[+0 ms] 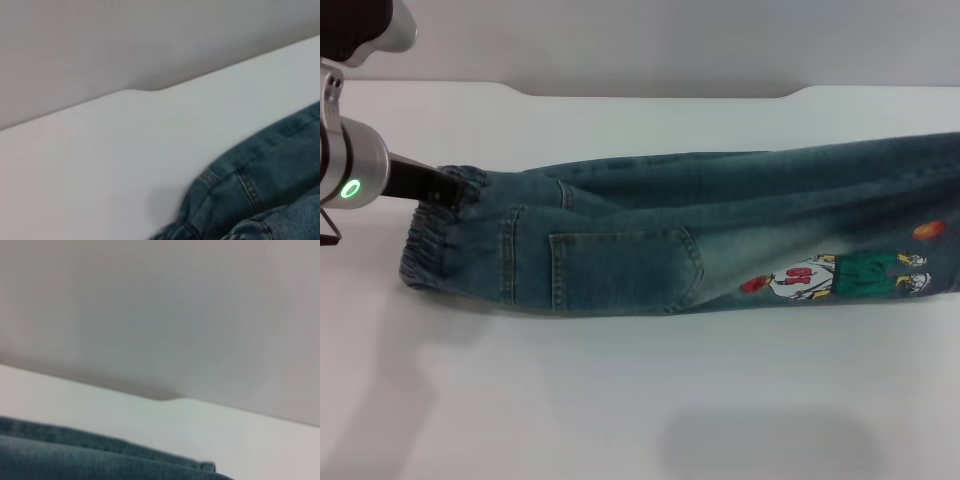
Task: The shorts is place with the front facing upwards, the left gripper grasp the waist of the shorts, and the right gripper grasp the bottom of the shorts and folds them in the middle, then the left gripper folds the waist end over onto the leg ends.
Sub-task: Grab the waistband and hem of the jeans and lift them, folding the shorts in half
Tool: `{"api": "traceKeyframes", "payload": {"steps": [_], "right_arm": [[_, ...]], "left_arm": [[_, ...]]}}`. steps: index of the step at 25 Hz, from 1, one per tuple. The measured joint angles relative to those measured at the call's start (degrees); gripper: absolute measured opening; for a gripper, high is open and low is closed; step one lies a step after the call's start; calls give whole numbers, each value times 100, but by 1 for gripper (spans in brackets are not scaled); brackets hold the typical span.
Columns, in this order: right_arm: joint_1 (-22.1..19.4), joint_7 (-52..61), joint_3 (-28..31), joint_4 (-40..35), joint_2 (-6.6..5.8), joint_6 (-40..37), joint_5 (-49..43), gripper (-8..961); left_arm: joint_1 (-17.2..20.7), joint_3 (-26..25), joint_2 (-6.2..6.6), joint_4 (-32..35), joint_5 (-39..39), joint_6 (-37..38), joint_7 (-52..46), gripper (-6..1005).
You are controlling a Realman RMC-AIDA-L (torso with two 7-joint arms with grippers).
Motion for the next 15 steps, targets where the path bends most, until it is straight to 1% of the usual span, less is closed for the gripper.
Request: {"api": "traceKeyframes", "payload": {"steps": [6, 9, 10, 12, 13, 14, 15], "right_arm": [[-82, -48, -320, -371, -1, -971, -145, 36], [-24, -49, -415, -577, -2, -1226, -198, 35], [7, -50, -461, -676, -2, -1331, -234, 35], [50, -50, -508, -867, -2, -1533, -277, 35], [66, -50, -522, -977, -2, -1672, -290, 35], [71, -50, -529, -1065, -2, -1794, -293, 35], [71, -50, -532, -1152, -1, -1936, -294, 34]], "left_arm": [[57, 17, -4, 218, -13, 589, 2, 179], [62, 37, -7, 265, -19, 764, 3, 183], [62, 98, -11, 356, -22, 960, 4, 184], [57, 143, -12, 454, -27, 1127, 5, 186], [57, 143, -12, 454, -27, 1127, 5, 187], [47, 181, -17, 588, -41, 1355, 5, 188], [44, 190, -18, 622, -49, 1418, 5, 189]]}}
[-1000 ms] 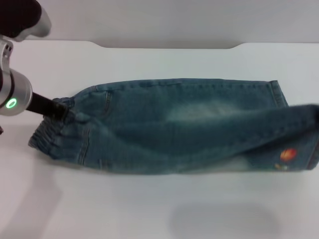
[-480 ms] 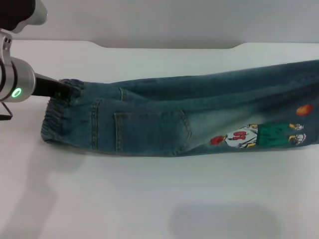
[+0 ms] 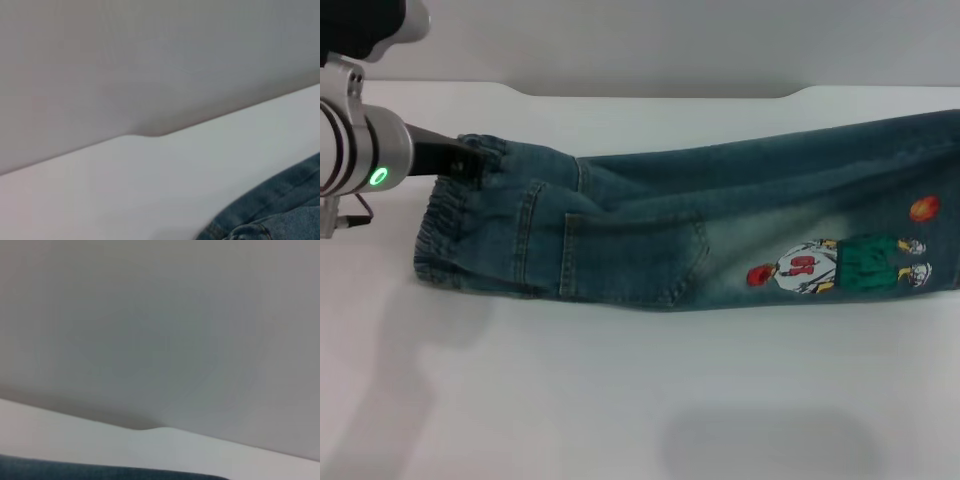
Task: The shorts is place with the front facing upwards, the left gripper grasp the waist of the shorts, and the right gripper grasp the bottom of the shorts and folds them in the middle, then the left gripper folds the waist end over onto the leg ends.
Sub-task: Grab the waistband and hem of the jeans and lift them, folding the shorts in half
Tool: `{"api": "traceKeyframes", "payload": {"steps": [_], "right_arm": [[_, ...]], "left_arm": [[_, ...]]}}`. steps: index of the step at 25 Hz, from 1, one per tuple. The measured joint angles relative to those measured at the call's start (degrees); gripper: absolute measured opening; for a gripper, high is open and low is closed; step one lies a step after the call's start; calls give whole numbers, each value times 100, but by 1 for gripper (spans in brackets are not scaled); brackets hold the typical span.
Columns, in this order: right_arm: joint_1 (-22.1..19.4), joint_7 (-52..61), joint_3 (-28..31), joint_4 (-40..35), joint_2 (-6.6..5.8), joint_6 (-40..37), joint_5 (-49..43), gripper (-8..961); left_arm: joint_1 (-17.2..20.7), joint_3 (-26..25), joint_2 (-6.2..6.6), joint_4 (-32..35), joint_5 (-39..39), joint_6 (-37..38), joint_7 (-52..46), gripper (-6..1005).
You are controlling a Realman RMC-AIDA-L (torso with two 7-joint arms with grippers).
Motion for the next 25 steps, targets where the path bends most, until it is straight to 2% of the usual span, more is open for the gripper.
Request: {"api": "traceKeyframes", "payload": {"steps": [6, 9, 14, 17, 22, 25], "right_arm": [[121, -8, 46, -569, -13, -744, -20, 36], [171, -12, 7, -893, -11, -1373, -73, 60], [248, -44, -85, -1386, -10, -2351, -56, 101], [320, -44, -89, -1514, -14, -2603, -45, 125], [339, -43, -96, -1579, -4, -2818, -25, 166], [303, -39, -121, -1674, -2, -2955, -24, 310]], "left_arm": [[-32, 96, -3, 339, -187, 547, 0, 196], [-38, 178, -7, 527, -199, 934, -6, 199], [102, 429, -32, 963, -209, 2171, -98, 205], [233, 619, -31, 1124, -209, 2826, -234, 208], [235, 678, -21, 1302, -211, 3126, -281, 214], [228, 707, -21, 1380, -211, 3264, -281, 217]]}}
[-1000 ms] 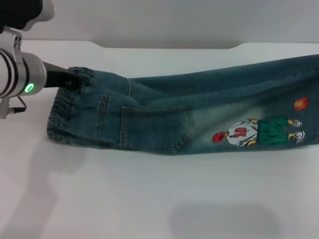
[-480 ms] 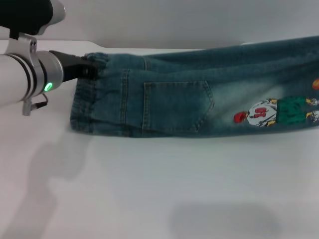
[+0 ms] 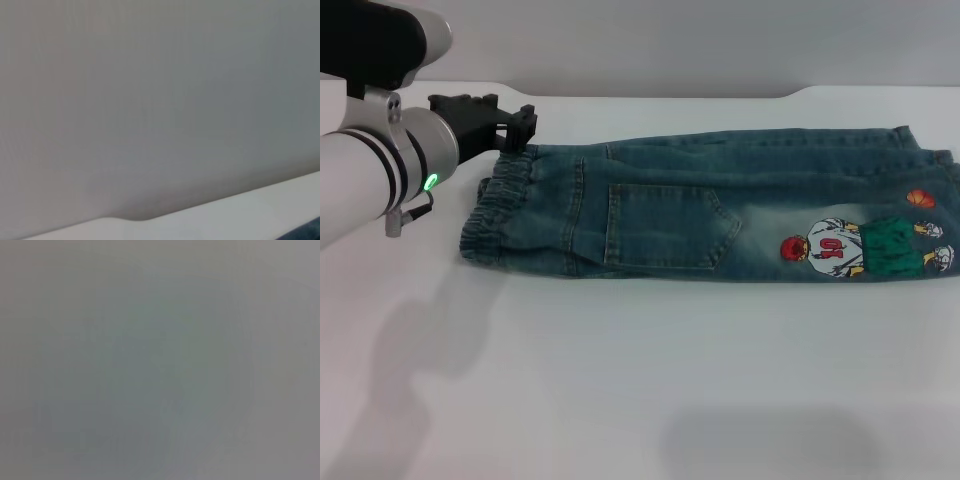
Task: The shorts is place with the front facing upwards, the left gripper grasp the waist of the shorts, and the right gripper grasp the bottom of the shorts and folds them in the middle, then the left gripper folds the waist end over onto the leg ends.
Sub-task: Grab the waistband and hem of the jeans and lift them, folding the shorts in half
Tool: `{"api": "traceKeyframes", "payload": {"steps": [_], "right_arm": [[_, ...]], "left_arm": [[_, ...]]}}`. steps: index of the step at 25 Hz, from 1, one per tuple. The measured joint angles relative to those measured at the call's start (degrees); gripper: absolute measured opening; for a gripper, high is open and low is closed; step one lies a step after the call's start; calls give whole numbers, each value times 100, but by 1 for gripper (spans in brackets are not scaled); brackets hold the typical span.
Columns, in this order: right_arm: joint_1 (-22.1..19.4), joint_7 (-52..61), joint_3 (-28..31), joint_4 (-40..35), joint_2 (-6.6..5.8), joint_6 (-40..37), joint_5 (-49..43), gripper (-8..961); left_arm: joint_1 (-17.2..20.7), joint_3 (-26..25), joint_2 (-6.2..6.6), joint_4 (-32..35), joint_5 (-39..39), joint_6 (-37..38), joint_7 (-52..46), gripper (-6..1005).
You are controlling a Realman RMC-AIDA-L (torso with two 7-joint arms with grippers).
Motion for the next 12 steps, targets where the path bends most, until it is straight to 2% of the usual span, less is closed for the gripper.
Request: {"api": "traceKeyframes", "payload": {"steps": [3, 7, 9, 12], "right_arm": [[-261, 6, -351, -8, 4, -655, 36, 440], [-719, -103, -1225, -28, 13, -2473, -167, 576], [-775, -122, -1504, -255, 25, -3449, -272, 653], [-570, -71, -1882, -1083, 20, -5099, -233, 781]], "left_arm": [[66, 9, -5, 8, 0, 190, -4, 351], [122, 8, 4, -38, 0, 232, -14, 510], [131, 7, 8, -46, 0, 193, -15, 581], [191, -4, 9, -145, -4, 79, -15, 692]]}}
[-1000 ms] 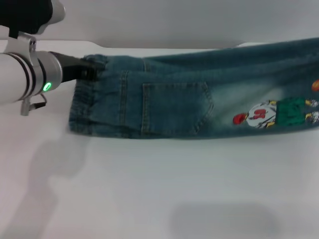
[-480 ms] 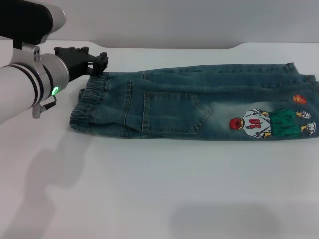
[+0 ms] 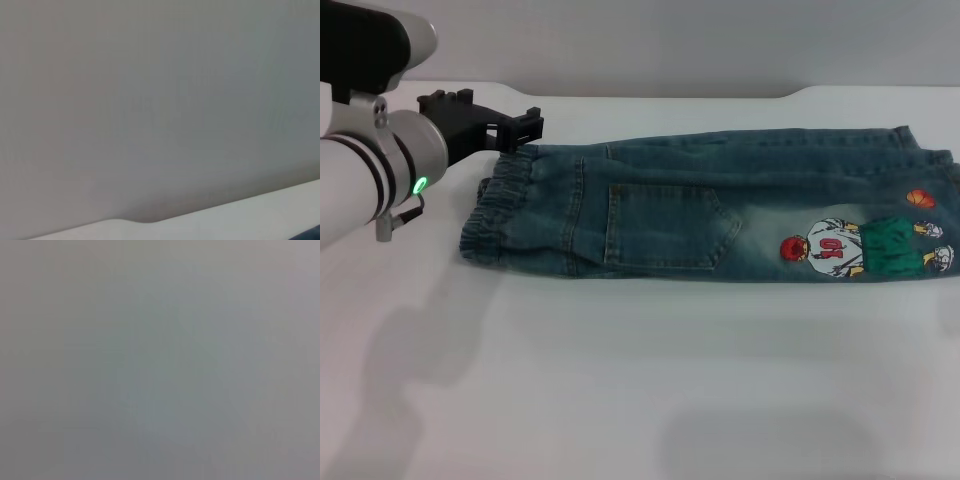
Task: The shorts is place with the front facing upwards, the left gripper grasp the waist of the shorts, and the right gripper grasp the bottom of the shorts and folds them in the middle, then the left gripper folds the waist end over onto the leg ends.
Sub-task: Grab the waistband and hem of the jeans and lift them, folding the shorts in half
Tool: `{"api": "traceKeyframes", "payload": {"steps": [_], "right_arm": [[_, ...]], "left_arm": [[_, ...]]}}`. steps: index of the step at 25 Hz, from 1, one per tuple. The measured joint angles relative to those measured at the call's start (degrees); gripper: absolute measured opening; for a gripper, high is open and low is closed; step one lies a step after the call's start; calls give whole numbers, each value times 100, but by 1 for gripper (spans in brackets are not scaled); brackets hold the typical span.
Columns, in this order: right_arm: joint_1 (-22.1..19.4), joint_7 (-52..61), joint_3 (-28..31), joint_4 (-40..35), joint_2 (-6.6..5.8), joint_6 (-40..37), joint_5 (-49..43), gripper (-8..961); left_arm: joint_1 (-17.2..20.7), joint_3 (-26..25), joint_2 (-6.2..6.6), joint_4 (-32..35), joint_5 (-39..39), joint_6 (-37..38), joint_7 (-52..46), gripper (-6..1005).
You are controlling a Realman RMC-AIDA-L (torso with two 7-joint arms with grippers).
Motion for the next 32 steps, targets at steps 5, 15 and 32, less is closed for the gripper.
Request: {"api": "traceKeyframes", "payload": {"steps": [5, 15, 32], "right_arm": [[612, 67, -381, -1320, 2, -1232, 528, 824], [1701, 74, -1026, -3016, 14, -1236, 1543, 824], [1812, 94, -1396, -3349, 27, -1180, 1640, 823]], "left_arm": [[159, -23, 10, -177, -39, -108, 0, 855], [-394, -488, 18, -577, -137, -2773, 55, 849], [-1190, -761, 6, 10, -43, -4165, 150, 848]]}}
